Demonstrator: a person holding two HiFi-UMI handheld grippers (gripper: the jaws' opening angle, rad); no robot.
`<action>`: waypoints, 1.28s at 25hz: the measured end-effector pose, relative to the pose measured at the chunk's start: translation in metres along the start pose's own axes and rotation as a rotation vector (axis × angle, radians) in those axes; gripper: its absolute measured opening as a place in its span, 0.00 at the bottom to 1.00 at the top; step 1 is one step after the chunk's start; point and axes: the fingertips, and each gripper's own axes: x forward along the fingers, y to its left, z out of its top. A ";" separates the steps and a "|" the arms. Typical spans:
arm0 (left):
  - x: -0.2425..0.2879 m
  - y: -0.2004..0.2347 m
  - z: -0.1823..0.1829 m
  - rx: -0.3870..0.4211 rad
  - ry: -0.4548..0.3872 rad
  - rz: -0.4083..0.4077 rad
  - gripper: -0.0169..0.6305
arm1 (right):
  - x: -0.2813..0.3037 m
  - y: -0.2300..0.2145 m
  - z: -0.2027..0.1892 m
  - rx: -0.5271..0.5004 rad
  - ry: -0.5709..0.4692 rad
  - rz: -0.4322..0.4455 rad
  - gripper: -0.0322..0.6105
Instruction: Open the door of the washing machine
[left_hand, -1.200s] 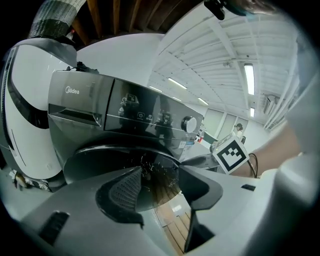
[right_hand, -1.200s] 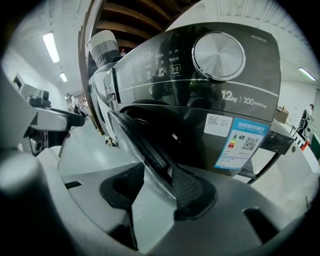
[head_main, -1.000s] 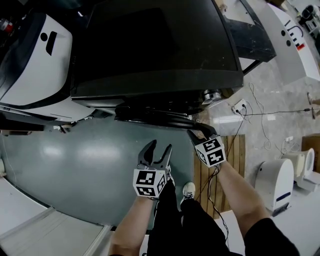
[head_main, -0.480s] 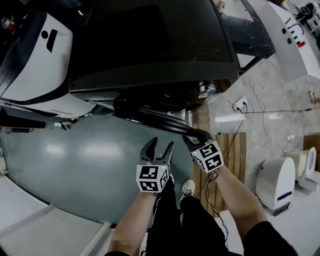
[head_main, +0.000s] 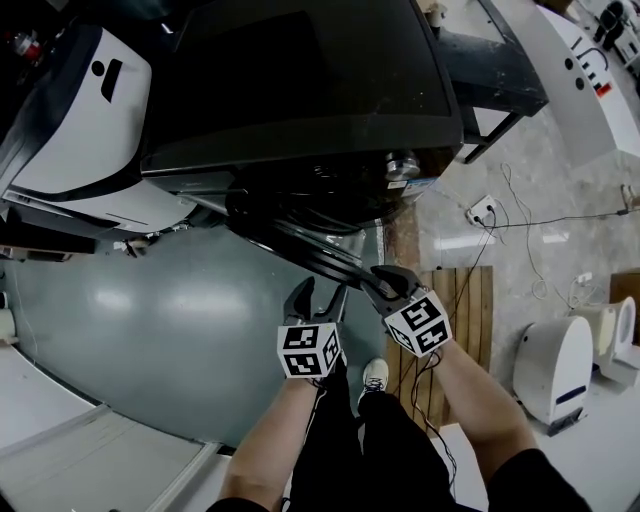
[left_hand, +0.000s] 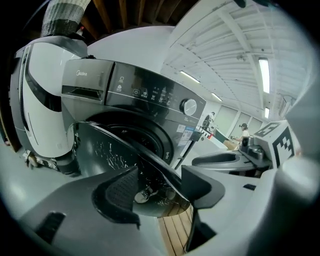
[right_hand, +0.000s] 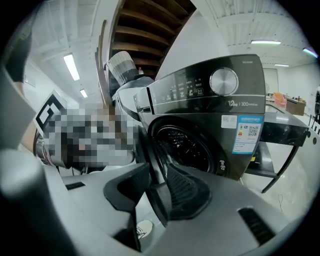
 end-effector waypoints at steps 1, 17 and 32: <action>-0.001 -0.001 -0.003 -0.003 0.005 0.012 0.45 | -0.005 0.001 0.002 0.000 -0.012 -0.003 0.24; -0.052 0.028 -0.064 -0.045 0.052 0.245 0.46 | -0.065 0.045 0.002 0.004 -0.075 0.042 0.19; -0.161 0.099 -0.113 -0.089 0.057 0.424 0.28 | -0.022 0.152 -0.001 0.018 -0.056 0.188 0.19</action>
